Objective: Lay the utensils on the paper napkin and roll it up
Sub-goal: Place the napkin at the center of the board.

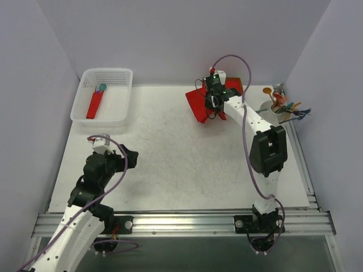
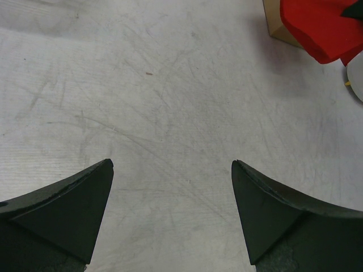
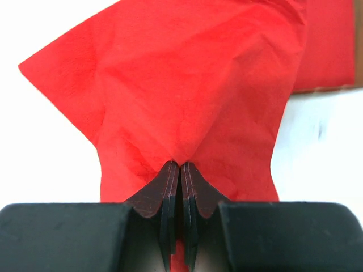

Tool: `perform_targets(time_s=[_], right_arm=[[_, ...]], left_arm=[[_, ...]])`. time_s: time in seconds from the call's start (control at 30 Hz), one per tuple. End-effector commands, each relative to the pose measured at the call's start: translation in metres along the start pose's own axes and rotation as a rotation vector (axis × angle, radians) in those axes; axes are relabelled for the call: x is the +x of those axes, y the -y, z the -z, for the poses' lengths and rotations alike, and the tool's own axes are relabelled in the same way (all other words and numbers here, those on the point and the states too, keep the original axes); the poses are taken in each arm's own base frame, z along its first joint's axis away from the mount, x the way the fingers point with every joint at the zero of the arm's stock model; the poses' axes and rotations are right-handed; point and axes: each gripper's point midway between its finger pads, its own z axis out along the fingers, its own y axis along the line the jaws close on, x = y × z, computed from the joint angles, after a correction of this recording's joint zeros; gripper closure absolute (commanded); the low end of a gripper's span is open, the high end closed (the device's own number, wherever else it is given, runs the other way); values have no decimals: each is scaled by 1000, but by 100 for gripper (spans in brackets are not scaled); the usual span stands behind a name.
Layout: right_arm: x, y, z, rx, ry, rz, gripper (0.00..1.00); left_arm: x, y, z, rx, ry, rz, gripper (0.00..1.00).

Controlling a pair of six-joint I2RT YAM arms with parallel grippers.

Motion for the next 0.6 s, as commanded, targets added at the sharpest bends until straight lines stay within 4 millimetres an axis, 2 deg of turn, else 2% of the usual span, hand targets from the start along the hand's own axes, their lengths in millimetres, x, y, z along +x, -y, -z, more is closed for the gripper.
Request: perform_targets(time_s=[0.0, 0.03, 0.07, 0.1, 0.13, 0.17, 0.2, 0.23, 0.27, 0.3, 0.33, 0.43, 0.47, 0.57], right_arm=[[-1, -12, 41, -52, 49, 6, 97], [24, -19, 43, -56, 11, 39, 97], [35, -19, 47, -56, -4, 46, 97], [35, -21, 59, -71, 11, 37, 97], [60, -21, 61, -72, -27, 57, 97], [67, -21, 65, -79, -33, 56, 97], [66, -23, 78, -101, -16, 33, 97], [91, -22, 80, -110, -59, 51, 96], [91, -25, 93, -133, -43, 48, 96], [99, -25, 97, -135, -52, 39, 96], [118, -30, 103, -144, -78, 65, 96], [132, -36, 125, -171, -71, 57, 95], [148, -39, 130, -186, -87, 76, 95], [163, -43, 149, -220, -91, 76, 93]], left_arm=[[-14, 9, 1, 28, 51, -14, 6], [-14, 9, 1, 31, 49, -14, 6], [-14, 9, 1, 28, 47, -14, 6], [-14, 9, 1, 29, 49, -15, 6], [-14, 9, 1, 31, 49, -14, 6], [-14, 9, 1, 31, 49, -14, 6], [-14, 9, 1, 28, 47, -15, 6], [-14, 9, 1, 30, 48, -15, 6], [-13, 9, 1, 29, 47, -15, 6], [-13, 9, 1, 29, 47, -15, 6], [-14, 9, 1, 30, 48, -15, 6], [-14, 10, 1, 34, 48, -15, 6], [-13, 10, 1, 33, 45, -16, 6], [-13, 11, 0, 37, 44, -16, 5]])
